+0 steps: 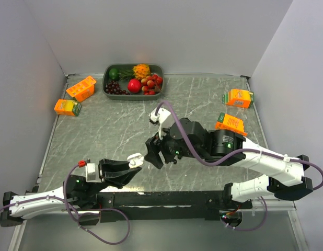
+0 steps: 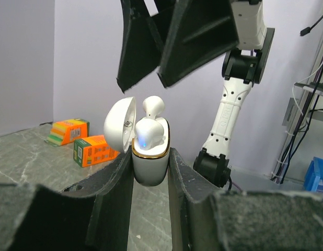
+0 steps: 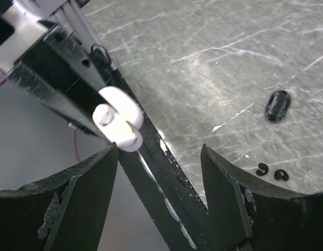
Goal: Insert the wireless bluetooth earbuds into the charging case
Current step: Place the earbud in the charging case.
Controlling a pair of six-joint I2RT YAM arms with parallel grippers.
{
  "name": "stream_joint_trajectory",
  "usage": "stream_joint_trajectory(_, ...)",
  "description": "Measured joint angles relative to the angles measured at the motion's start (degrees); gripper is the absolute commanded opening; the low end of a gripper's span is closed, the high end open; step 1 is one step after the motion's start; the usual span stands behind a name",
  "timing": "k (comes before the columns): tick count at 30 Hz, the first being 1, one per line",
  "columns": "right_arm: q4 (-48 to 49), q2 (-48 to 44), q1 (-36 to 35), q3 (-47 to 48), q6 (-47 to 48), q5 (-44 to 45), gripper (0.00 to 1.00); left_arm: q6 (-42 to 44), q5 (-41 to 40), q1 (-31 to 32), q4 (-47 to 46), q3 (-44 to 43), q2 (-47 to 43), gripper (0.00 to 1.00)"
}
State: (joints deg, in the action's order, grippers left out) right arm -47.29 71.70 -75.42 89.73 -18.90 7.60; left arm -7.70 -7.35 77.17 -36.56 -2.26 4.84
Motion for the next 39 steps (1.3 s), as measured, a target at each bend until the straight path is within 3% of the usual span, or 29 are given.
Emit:
stream_joint_trajectory(6,-0.2,-0.7,2.8,-0.1,-0.7,0.9,0.72,0.1,0.2,0.0,0.1,0.0,1.7,0.01)
stream_joint_trajectory(39,-2.6,1.9,3.0,-1.0,-0.8,0.0,0.71,0.1,1.0,0.0,-0.5,0.0,2.9,0.01)
